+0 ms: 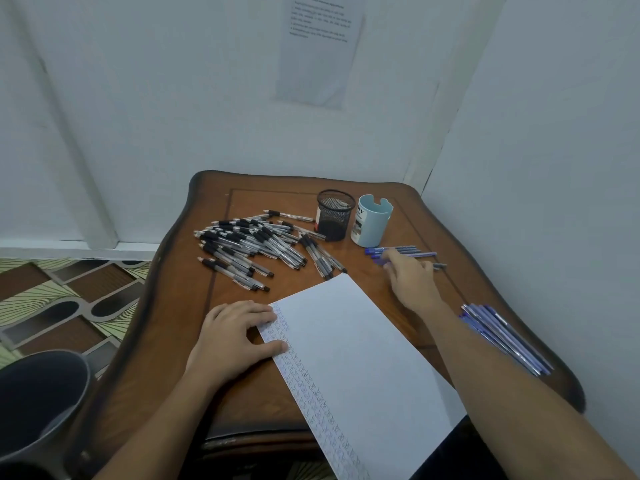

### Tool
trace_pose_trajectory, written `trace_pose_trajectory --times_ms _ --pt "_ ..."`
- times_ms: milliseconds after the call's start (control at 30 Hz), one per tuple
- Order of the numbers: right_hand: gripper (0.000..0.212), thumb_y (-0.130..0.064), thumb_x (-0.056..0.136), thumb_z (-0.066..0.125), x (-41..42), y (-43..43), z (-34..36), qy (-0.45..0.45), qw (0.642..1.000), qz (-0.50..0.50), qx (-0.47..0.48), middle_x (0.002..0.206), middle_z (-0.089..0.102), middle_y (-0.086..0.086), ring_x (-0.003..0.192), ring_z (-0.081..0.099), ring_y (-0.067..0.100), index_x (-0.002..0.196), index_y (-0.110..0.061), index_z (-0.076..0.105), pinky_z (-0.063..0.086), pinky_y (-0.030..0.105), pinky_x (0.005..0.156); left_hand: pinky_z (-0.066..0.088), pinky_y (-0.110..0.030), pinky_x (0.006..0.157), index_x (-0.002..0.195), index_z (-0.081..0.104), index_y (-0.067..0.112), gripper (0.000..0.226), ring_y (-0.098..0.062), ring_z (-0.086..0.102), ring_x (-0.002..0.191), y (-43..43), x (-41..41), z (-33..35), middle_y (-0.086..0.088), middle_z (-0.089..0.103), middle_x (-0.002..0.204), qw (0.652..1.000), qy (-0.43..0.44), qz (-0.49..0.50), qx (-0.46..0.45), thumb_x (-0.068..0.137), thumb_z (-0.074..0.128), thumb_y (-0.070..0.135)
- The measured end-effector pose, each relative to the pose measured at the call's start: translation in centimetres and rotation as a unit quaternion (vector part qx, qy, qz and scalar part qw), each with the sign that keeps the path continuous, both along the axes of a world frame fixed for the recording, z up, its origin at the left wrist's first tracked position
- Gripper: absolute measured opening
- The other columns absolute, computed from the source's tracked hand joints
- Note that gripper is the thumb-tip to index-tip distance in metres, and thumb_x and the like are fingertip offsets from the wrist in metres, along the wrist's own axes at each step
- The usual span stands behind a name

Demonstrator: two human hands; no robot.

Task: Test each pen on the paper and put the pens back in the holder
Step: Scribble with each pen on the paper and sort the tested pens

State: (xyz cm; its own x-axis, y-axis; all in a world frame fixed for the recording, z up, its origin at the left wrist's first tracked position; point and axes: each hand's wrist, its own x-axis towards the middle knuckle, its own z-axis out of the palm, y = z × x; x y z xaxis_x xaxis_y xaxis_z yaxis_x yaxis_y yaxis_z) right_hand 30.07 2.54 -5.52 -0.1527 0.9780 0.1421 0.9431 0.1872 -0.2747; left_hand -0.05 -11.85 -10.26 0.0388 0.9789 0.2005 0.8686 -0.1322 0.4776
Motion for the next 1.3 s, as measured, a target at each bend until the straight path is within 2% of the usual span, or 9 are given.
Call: trace_pose_trajectory --times_ms 133,333,500,667,733,833,1000,1133,1300 --pt "0.035 -0.027 0.106 0.038 -2.2 -2.2 1.4 0.169 0.984 0.052 -0.038 0.146 0.050 -0.003 0.129 0.051 0.018 0.140 -0.034 0.042 0.048 0.030 0.098 0.022 -0.039 0.111 0.119 0.063 0.042 0.099 0.002 0.041 0.126 0.0 0.0 0.1 0.027 0.053 0.129 1.000 0.005 0.002 -0.005 0.052 0.020 0.101" --pt "0.005 -0.030 0.101 0.053 -5.7 -4.7 2.6 0.275 0.958 0.077 -0.018 0.098 0.057 -0.013 0.088 0.055 0.007 0.104 -0.027 0.052 0.044 0.018 0.068 0.016 -0.037 0.113 0.123 0.060 0.043 0.088 0.003 0.037 0.128 -0.3 0.2 0.5 0.027 0.050 0.133 1.000 0.004 -0.001 -0.024 0.057 0.035 0.094" --pt "0.046 -0.039 0.107 0.029 -8.9 -5.8 3.1 0.543 0.834 0.025 -0.092 0.075 0.065 0.001 0.073 0.062 0.010 0.091 -0.017 0.066 0.049 0.024 0.071 0.014 -0.037 0.114 0.124 0.060 0.042 0.079 0.001 0.037 0.130 -0.6 0.2 0.8 0.025 0.050 0.134 1.000 -0.004 -0.002 -0.026 0.062 0.040 0.087" --pt "0.051 -0.047 0.103 0.033 -10.8 -6.9 1.3 0.619 0.754 0.012 -0.219 0.083 0.075 0.010 0.077 0.071 0.022 0.103 -0.012 0.070 0.050 0.027 0.061 0.010 -0.035 0.115 0.126 0.058 0.042 0.075 0.002 0.032 0.133 -0.6 0.1 0.7 0.025 0.048 0.137 0.999 -0.006 0.003 -0.036 0.065 0.046 0.084" --pt "0.036 -0.038 0.100 0.047 -11.4 -7.1 0.3 0.604 0.761 0.025 -0.237 0.090 0.076 0.009 0.083 0.072 0.024 0.102 -0.009 0.068 0.052 0.026 0.062 0.010 -0.034 0.115 0.127 0.057 0.041 0.070 0.003 0.031 0.134 -0.5 0.1 0.7 0.025 0.048 0.138 0.999 0.001 0.007 -0.035 0.070 0.054 0.081" --pt "0.023 -0.031 0.091 0.067 -12.0 -7.5 -1.1 0.564 0.795 0.038 -0.217 0.064 0.061 0.005 0.058 0.054 0.016 0.085 -0.010 0.057 0.043 0.025 0.056 0.009 -0.033 0.114 0.127 0.058 0.040 0.073 0.004 0.030 0.134 -0.5 0.1 0.6 0.025 0.048 0.138 0.999 -0.001 0.009 -0.035 0.068 0.053 0.082" --pt "0.022 -0.034 0.097 0.058 -12.5 -8.3 -1.8 0.501 0.833 0.065 -0.226 0.078 0.073 0.004 0.061 0.065 0.010 0.094 -0.012 0.061 0.045 0.018 0.050 0.008 -0.034 0.115 0.128 0.057 0.040 0.068 0.002 0.031 0.134 -0.6 0.1 0.6 0.023 0.048 0.139 0.999 0.000 0.012 -0.033 0.072 0.056 0.078" --pt "0.029 -0.031 0.089 0.071 -12.3 -8.7 -2.4 0.472 0.857 0.048 -0.198 0.064 0.068 0.001 0.062 0.068 0.010 0.075 -0.010 0.057 0.053 0.021 0.063 0.008 -0.034 0.115 0.129 0.056 0.040 0.067 0.003 0.029 0.135 -0.6 0.1 0.4 0.023 0.047 0.140 0.999 0.005 0.014 -0.032 0.073 0.056 0.077" --pt "0.035 -0.008 0.085 0.069 -12.6 -8.7 -2.9 0.443 0.881 0.057 -0.160 0.055 0.051 0.004 0.054 0.062 0.011 0.057 -0.014 0.049 0.050 0.028 0.059 0.008 -0.033 0.115 0.129 0.057 0.040 0.066 0.002 0.030 0.135 -0.5 0.2 0.6 0.023 0.047 0.140 0.999 0.007 0.014 -0.031 0.073 0.058 0.075"
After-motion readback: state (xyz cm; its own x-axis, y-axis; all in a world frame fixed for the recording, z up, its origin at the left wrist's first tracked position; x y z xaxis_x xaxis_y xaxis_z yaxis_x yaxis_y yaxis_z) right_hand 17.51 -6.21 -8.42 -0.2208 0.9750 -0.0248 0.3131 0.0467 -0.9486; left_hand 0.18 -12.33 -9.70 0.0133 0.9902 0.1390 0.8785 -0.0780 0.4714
